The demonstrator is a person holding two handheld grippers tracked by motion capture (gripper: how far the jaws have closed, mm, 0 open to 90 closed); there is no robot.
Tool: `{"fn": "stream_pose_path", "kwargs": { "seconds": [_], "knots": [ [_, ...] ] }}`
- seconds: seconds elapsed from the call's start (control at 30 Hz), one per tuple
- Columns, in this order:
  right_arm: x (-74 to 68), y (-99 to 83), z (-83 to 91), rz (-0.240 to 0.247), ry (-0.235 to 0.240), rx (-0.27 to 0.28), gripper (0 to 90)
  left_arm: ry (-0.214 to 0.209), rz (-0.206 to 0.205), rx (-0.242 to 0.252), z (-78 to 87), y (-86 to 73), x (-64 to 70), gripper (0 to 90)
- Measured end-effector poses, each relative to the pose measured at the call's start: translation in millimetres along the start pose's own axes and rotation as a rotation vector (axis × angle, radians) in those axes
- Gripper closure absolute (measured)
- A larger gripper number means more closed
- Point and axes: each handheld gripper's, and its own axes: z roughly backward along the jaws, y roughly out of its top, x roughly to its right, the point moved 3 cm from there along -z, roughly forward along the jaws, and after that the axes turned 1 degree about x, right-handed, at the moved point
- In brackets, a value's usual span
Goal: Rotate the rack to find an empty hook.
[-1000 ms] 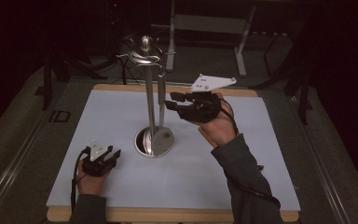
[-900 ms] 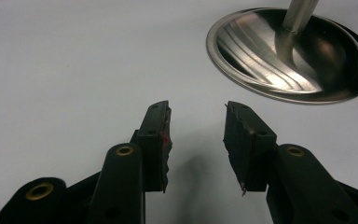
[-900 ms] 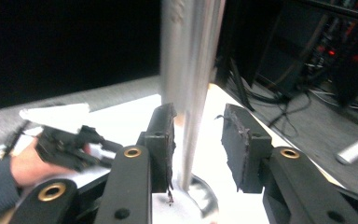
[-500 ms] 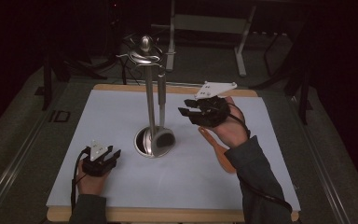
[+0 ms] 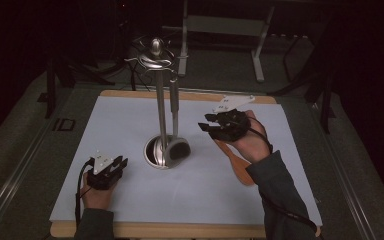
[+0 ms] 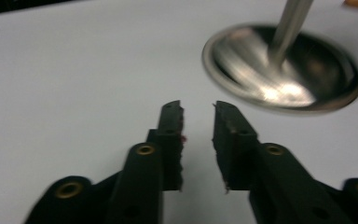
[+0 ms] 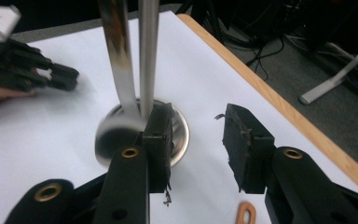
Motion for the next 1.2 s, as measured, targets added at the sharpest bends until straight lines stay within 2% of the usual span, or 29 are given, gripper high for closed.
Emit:
{"fn": "stream_pose_path", "kwargs": {
  "seconds": [0.03,0.13,0.33,0.37,0.4,0.57,0.63,0.67,0.7,0.9,0.97,1.0,1.2],
  "knots": [
    [2.1,-7.5,-0.2,-0.020,-0.006,-0.004,61.7,-0.004,0.000,0.030,4.1,4.8,2.6,83.8],
    [5.2,-19.6,0.6,-0.046,-0.016,-0.009,60.7,-0.024,-0.001,0.126,18.1,22.3,12.5,89.5],
    [7.8,-43.6,1.8,-0.088,-0.055,-0.018,59.5,-0.058,0.006,0.284,40.7,57.4,30.5,89.8],
    [7.8,-43.6,1.8,-0.088,-0.055,-0.018,59.5,-0.058,0.006,0.284,40.7,57.4,30.5,89.8],
    [7.2,-55.4,-0.5,-0.095,-0.080,-0.039,58.8,-0.070,0.006,0.329,45.6,72.6,35.8,89.8],
    [4.4,-74.1,-2.5,-0.097,-0.106,-0.071,57.7,-0.092,-0.005,0.403,51.9,100.2,45.8,89.8],
    [3.9,-81.7,-2.3,-0.105,-0.117,-0.080,57.6,-0.100,-0.009,0.424,53.2,110.0,49.1,89.8],
    [3.5,-86.4,-1.7,-0.112,-0.123,-0.088,57.4,-0.100,-0.009,0.424,53.2,110.0,49.1,89.8],
    [3.7,-89.3,-1.4,-0.113,-0.125,-0.088,57.3,-0.102,-0.017,0.445,54.8,118.7,52.4,89.8],
    [4.9,-116.4,1.2,-0.170,-0.149,-0.111,56.8,-0.122,-0.019,0.508,60.8,142.4,61.6,89.8],
    [5.8,-126.3,1.6,-0.185,-0.157,-0.118,56.5,-0.124,-0.020,0.517,61.8,145.2,62.4,89.8],
    [6.0,-132.3,2.0,-0.201,-0.160,-0.120,56.4,-0.132,-0.015,0.540,64.6,152.8,64.9,89.8],
    [8.0,-157.7,5.4,-0.264,-0.169,-0.113,56.0,-0.149,-0.019,0.594,71.3,174.4,73.9,89.8]
  ]
}}
